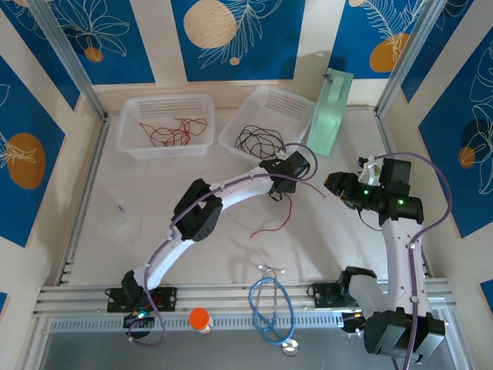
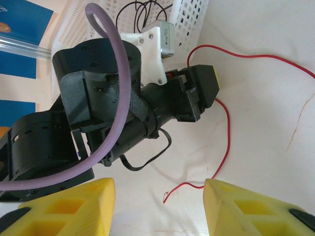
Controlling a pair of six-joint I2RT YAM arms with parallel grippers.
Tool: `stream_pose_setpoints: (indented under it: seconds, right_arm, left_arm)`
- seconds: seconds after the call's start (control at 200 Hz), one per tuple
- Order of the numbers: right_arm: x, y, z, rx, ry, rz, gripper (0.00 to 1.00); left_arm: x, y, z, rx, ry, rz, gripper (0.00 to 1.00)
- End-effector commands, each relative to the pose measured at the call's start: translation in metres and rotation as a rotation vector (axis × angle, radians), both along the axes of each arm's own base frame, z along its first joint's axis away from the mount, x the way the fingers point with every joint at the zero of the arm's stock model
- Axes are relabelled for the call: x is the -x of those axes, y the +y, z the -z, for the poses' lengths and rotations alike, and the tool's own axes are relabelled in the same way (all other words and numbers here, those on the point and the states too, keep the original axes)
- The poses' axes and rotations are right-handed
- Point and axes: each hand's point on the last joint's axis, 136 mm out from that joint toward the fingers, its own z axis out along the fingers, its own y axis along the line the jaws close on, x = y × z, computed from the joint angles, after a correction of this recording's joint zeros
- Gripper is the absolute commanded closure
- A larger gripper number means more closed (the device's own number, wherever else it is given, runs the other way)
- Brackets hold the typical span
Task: Untangle the cables
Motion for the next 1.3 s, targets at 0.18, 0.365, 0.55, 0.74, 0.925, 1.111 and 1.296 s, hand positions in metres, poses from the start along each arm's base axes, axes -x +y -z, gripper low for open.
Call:
stream_pose_setpoints:
  seconds: [0.18,0.365,0.55,0.74,0.925,1.111,1.296]
  right_arm:
    - [0.015,0.009,-0.012,-0.024,-0.028,-0.024,0.49]
    - [0.019,0.010,-0.021,-0.023,-0.049,-0.026,0.50]
    - [0.024,0.010,-0.029,-0.015,-0.072,-0.021,0.50]
    - [0.024,0.010,-0.031,-0.018,-0.073,-0.017,0.50]
    - [0.023,0.009,-0.032,-0.012,-0.077,-0.012,0.50]
    - [0.028,0.019,-0.034,-0.029,-0.089,-0.076,0.50]
    - [0.040,0.038,-0.024,0.020,-0.063,-0.168,0.50]
  left_arm:
    - [0.006,0.006,0.015,-0.043,0.037,0.014,0.89]
    - [0.001,0.009,-0.027,-0.060,-0.046,0.041,1.00]
    - [0.011,0.003,-0.096,-0.051,-0.163,0.120,1.00]
    - [0.039,0.003,-0.163,-0.035,-0.237,0.210,1.00]
    - [0.063,0.027,-0.229,-0.033,-0.297,0.252,1.00]
    - [0.063,0.068,-0.316,-0.065,-0.457,0.240,1.00]
    - [0.034,0.125,-0.380,-0.094,-0.592,0.144,1.00]
